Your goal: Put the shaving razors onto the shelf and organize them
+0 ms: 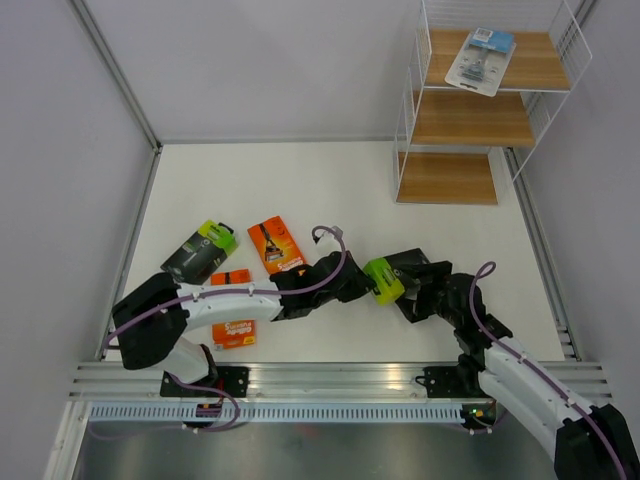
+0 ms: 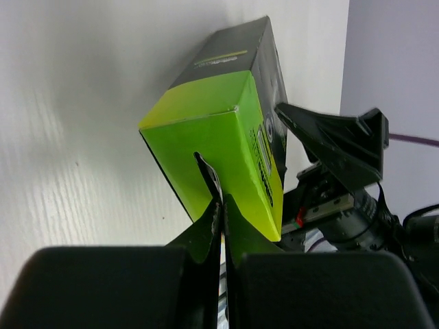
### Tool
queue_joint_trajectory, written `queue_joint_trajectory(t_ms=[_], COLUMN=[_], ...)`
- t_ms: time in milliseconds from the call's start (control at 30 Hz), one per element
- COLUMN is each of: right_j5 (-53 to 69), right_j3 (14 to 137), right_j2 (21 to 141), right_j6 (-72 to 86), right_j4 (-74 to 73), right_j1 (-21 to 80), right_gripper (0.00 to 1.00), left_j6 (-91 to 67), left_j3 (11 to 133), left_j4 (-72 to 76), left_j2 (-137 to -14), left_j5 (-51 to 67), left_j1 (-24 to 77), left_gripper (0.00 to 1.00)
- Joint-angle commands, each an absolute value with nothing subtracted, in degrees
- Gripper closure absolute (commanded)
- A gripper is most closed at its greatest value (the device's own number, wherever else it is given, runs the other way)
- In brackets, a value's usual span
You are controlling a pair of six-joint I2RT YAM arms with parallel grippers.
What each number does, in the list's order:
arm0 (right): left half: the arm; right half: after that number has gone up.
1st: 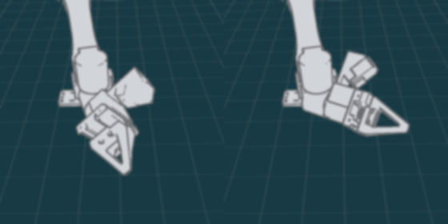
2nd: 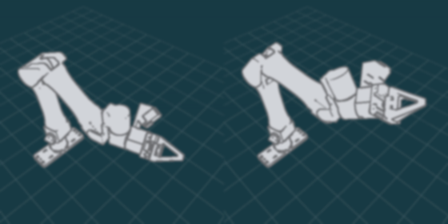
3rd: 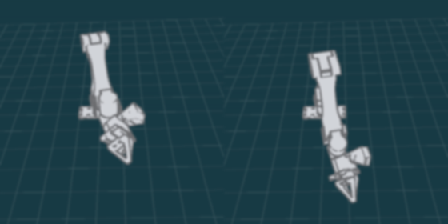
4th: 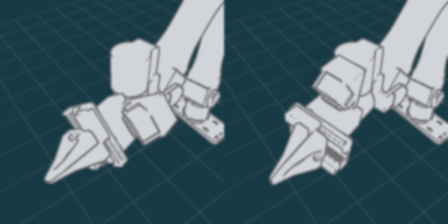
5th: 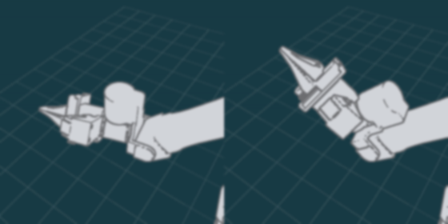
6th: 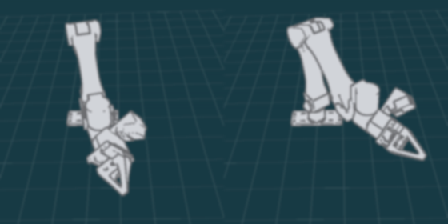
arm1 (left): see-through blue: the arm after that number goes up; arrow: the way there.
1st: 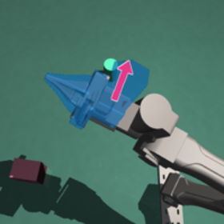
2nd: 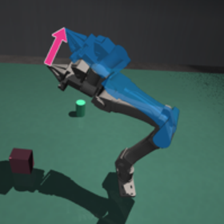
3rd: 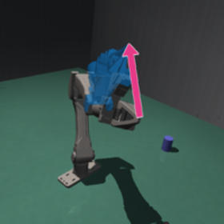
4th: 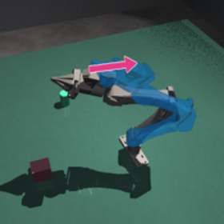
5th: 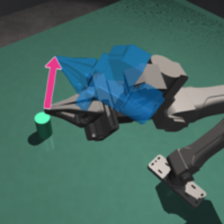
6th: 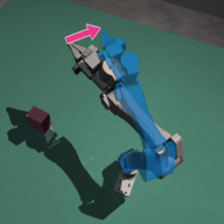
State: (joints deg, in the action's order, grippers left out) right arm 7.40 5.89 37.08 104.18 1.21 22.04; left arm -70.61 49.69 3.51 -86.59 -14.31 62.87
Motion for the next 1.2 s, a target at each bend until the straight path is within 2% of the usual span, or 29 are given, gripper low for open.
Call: queue_joint_trajectory(t_ms=[0,233,333,533,767,1000,1167], right_j5=[6.85,10.98,11.08,8.26,10.28,9.67,9.84], right_j3=[7.21,13.35,12.93,9.49,11.77,14.76,16.61], right_j2=[38.84,41.92,39.22,32.7,37.08,38.49,39.02], right_j6=[104.85,100.46,102.91,105.82,100.21,98.62,96.68], right_j4=[6.76,5.1,4.39,2.81,0.53,0.18,-1.67], right_j1=[22.41,22.41,22.76,24.08,24.26,24.26,24.26], right_gripper=[0.02,0.02,0.02,0.09,0.12,0.19,0.21], left_j6=[-73.91,-78.22,-81.54,-83.41,-82.0,-84.71,-90.34], left_j3=[52.56,51.59,52.12,55.01,57.74,63.18,69.69], left_j4=[5.45,0.46,-1.4,-1.58,-2.11,-13.33,-25.02], left_j2=[-86.75,-87.19,-88.06,-91.49,-92.81,-94.12,-98.17], left_j5=[-17.83,-26.95,-31.36,-32.96,-35.15,-47.35,-50.62], left_j1=[66.26,70.3,70.66,71.1,72.59,77.86,79.72], left_gripper=[0.98,0.98,0.98,0.98,0.98,0.98,0.98])
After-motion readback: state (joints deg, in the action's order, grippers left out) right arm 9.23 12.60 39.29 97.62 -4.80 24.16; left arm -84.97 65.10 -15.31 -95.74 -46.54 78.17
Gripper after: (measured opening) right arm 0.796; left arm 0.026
